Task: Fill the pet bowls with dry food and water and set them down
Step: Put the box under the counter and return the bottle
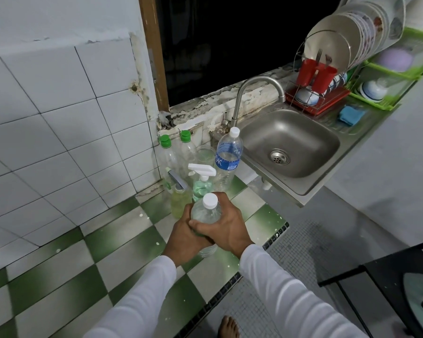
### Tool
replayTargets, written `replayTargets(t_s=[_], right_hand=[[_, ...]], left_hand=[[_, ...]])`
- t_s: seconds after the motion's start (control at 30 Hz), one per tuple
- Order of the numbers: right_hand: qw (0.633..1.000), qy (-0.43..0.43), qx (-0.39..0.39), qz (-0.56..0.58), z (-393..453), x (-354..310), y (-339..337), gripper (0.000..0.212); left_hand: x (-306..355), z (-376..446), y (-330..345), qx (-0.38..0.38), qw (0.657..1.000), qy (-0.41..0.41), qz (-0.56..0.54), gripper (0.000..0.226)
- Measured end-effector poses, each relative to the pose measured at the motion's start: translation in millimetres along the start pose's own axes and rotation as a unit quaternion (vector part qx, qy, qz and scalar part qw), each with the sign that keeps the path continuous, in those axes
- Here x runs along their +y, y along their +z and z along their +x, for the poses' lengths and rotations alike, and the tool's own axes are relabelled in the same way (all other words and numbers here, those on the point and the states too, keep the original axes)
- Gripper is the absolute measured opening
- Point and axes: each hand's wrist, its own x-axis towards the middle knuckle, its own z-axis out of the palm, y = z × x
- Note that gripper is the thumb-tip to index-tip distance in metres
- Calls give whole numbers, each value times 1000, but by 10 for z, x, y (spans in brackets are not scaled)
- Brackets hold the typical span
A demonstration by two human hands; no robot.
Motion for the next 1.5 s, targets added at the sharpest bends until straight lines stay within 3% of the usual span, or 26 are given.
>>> replayTargets(t_s=[0.57,0.87,1.5], right_hand=[[999,-27,33,-8,-839,-481,305,76],[999,-49,17,-13,-1344,-557,446,72],[988,-109,-113,9,-2836,-457,695,70]], left_hand=[[-38,-841,-506,-19,998,55,-13,84],[-70,-1469,-600,19,999,46,-14,82],[-426,-3366,-397,141,990,-5,-20,86]])
